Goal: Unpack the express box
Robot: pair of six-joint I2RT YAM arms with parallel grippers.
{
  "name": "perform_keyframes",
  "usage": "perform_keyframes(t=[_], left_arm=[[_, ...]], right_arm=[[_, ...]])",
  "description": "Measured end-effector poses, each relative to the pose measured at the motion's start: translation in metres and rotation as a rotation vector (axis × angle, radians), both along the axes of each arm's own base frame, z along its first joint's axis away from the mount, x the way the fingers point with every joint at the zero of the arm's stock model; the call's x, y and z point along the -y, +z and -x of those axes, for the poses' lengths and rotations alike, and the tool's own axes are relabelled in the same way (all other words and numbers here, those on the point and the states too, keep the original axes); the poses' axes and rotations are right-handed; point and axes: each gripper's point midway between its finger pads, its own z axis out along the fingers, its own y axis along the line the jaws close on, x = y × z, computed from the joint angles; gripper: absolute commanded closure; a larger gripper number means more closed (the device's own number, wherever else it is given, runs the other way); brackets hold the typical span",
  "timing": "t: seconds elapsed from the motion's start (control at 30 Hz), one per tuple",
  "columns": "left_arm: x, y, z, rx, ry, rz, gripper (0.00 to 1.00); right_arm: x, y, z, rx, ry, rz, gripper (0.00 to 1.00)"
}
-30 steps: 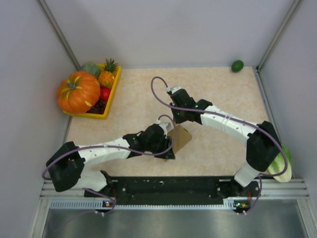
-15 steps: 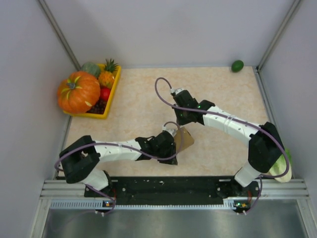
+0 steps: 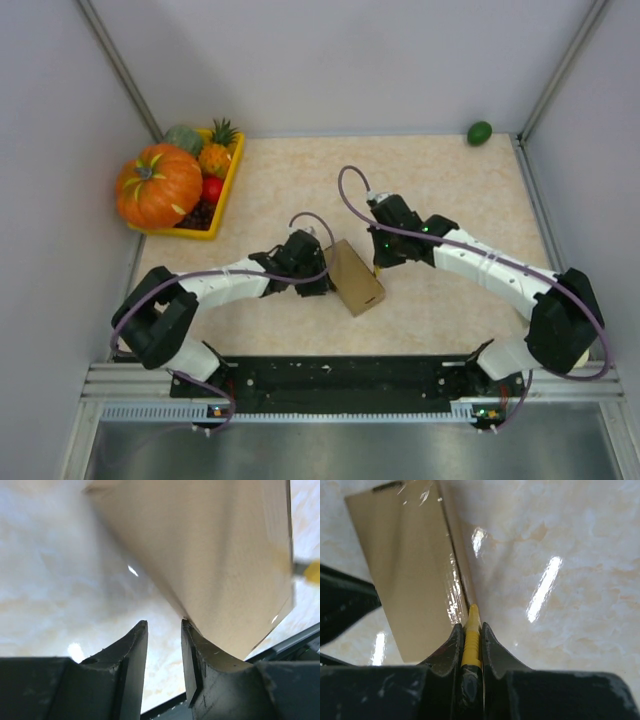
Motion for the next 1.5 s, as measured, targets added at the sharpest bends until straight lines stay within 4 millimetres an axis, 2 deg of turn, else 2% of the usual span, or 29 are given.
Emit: perform_keyframes(t=[0.1,0.33,0.53,0.7,0.73,0.77,0.83,0.97,1.13,1.33,1.5], left_arm=[[-0.009,0.007,-0.024,0.021,0.023,0.038,0.59],[0.004,0.015,-0.06,0.038,-0.021,0.113,0.55],[0.012,0.027,-0.07,0.052,-0.043,0.217,0.5],[0.026,0.041,-0.07,0.069,-0.079,0.313,0.49],[0.028,0.042,-0.07,0.069,-0.085,0.327,0.5],[0.031,0.043,-0.07,0.069,-0.091,0.341,0.56],[0.033,0.039,-0.07,0.053,-0.095,0.35,0.61],[0.034,0.018,-0.066,-0.007,-0.09,0.33,0.69],[0.034,0.019,-0.066,-0.014,-0.097,0.342,0.8],[0.029,0.018,-0.067,-0.015,-0.089,0.375,0.87],[0.019,0.018,-0.068,-0.012,-0.082,0.407,0.87]], right_arm=[[0.004,-0.004,0.014,-0.032,-0.005,-0.022,1.0],[0.013,-0.01,0.036,-0.078,-0.039,-0.04,1.0],[0.016,0.001,0.037,-0.05,-0.096,-0.08,1.0],[0.019,0.005,0.034,-0.029,-0.135,-0.085,1.0],[0.019,0.005,0.034,-0.027,-0.143,-0.084,1.0],[0.02,0.005,0.033,-0.024,-0.148,-0.082,1.0],[0.021,0.005,0.032,-0.02,-0.155,-0.08,1.0],[0.021,0.004,0.031,-0.017,-0.163,-0.078,1.0],[0.021,0.001,0.029,-0.019,-0.166,-0.068,1.0],[0.021,0.001,0.029,-0.018,-0.163,-0.065,1.0],[0.015,0.006,0.028,-0.011,-0.135,-0.093,1.0]])
